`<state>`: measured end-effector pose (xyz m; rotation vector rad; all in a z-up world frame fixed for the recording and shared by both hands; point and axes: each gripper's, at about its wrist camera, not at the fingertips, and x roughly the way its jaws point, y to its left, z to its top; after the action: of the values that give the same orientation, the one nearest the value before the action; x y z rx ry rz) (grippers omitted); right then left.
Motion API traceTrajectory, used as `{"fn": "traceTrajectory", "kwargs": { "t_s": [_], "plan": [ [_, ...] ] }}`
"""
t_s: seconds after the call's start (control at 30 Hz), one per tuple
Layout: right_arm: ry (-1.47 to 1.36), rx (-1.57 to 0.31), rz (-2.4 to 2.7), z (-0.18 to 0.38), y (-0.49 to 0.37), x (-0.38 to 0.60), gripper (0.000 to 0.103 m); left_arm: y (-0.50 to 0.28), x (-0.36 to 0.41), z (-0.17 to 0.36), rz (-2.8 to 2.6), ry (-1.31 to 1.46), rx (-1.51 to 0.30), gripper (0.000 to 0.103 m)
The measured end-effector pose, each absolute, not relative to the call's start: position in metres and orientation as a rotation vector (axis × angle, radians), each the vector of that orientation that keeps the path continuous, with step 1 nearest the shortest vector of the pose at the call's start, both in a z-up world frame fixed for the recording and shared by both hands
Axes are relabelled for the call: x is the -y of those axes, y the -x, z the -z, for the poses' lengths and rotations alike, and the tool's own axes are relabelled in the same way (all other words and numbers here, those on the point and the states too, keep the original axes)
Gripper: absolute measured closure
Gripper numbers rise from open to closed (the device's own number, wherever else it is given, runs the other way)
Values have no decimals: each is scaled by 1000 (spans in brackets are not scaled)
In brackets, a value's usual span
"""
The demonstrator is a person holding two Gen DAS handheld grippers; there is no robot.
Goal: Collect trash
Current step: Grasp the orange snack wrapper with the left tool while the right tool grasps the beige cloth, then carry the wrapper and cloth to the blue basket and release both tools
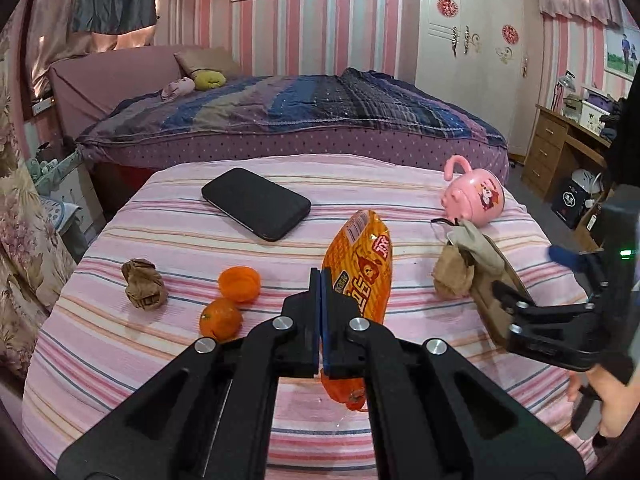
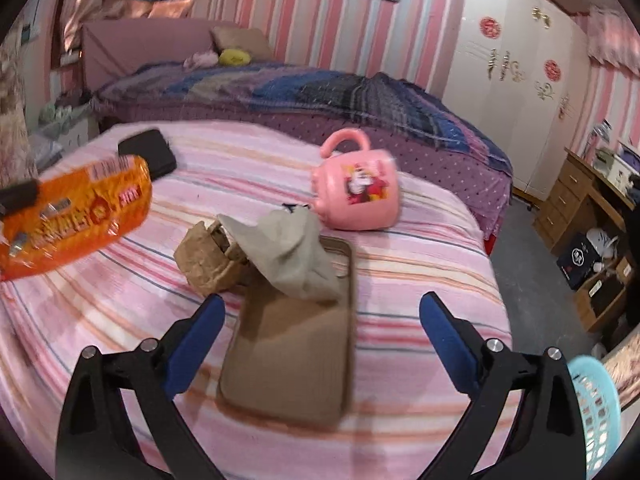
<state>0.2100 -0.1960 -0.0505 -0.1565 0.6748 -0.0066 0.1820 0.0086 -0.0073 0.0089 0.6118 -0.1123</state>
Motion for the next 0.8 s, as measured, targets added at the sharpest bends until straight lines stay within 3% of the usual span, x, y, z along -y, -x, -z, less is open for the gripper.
{"fn": "traceTrajectory", "kwargs": {
  "t_s": [0.13, 0.23, 0.47, 0.8],
  "plan": [
    [156, -732, -16, 58, -235, 189, 45, -184, -19, 3, 99, 22, -605, 103],
    [138, -757, -52, 60, -246, 192, 78, -184, -26, 2, 83, 31, -599, 103],
    [91, -677, -43, 41, -212, 215, 88, -178, -27, -3, 84, 51, -586, 103],
    [-20, -626, -14, 14, -136, 267, 91, -158, 1, -3, 128, 6, -576, 103]
  ]
}}
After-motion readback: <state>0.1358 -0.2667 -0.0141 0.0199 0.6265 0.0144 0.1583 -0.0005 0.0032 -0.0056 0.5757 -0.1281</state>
